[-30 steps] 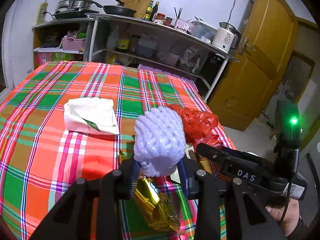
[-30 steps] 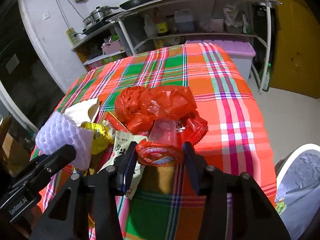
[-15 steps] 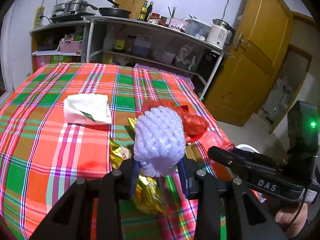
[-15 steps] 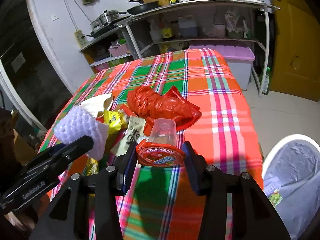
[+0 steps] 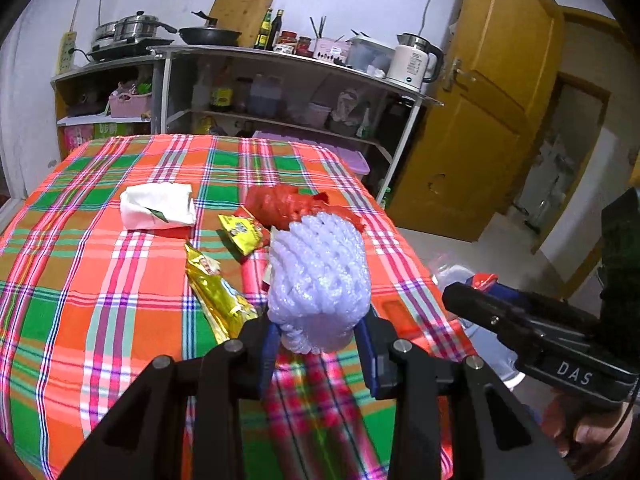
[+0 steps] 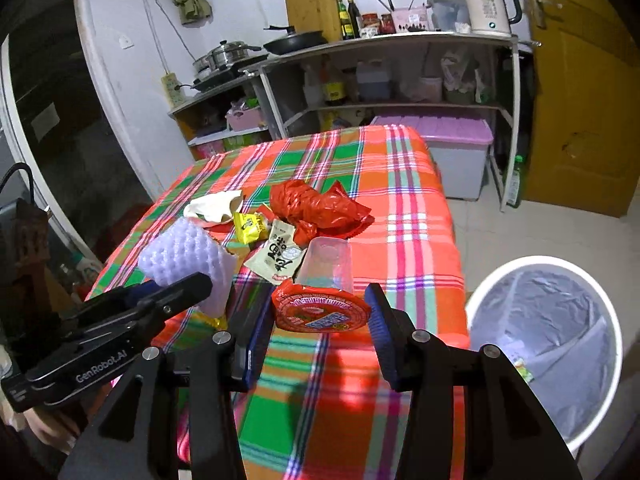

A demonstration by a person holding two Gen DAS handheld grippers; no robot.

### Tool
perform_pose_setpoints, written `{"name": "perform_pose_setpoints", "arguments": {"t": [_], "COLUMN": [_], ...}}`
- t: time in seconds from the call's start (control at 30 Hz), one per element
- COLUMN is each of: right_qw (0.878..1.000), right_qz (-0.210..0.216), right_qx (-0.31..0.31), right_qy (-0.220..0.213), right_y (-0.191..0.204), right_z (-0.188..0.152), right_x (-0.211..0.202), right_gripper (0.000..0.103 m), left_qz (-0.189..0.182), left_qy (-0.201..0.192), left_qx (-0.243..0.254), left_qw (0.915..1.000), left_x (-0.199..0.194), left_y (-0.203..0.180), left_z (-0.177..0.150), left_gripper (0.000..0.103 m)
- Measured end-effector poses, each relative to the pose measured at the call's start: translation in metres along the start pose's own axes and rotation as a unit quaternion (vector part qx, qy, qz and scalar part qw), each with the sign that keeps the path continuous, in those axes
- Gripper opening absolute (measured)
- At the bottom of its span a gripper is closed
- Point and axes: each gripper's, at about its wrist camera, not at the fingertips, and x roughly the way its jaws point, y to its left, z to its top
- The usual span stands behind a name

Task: Collect trash
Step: 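Grasp the white foam net with the left tool while the right tool grasps the red-lidded cup, then carry the foam net and red-lidded cup over the bin and open both tools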

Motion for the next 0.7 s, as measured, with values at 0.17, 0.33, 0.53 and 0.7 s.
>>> {"name": "perform_pose_setpoints", "arguments": {"t": [0.17, 0.33, 0.53, 0.7], "right_qw": [1.0, 1.0, 0.999, 0.998], "right_qz": [-0.01, -0.021, -0.035, -0.047], "right_qx": [0.005, 0.012, 0.021, 0.033], "right_qy": [-0.01, -0.018, -0.027, -0.035], "right_y": [-0.008, -0.017, -0.033, -0.049], "right_z": [-0.009, -0.016, -0.021, -0.025], "right_x": [-0.02, -0.034, -0.049, -0.062], "right_gripper": [0.047, 0.047, 0.047, 0.047], "left_qz": [-0.003, -0.007, -0.018, -0.03], "left_qy": [-0.001, -0.002, 0.0, 0.003], "left_qx": [0.012, 0.024, 0.041, 0.056], "left_qw": [0.9999, 0.9997, 0.999, 0.998], "left_x": [-0.007, -0.01, -0.008, -0.003], "left_y": [-0.015, -0.032, -0.054, -0.075], "left_z": [-0.006, -0.009, -0.008, -0.008], "left_gripper": [0.036, 0.036, 0.036, 0.036]}}
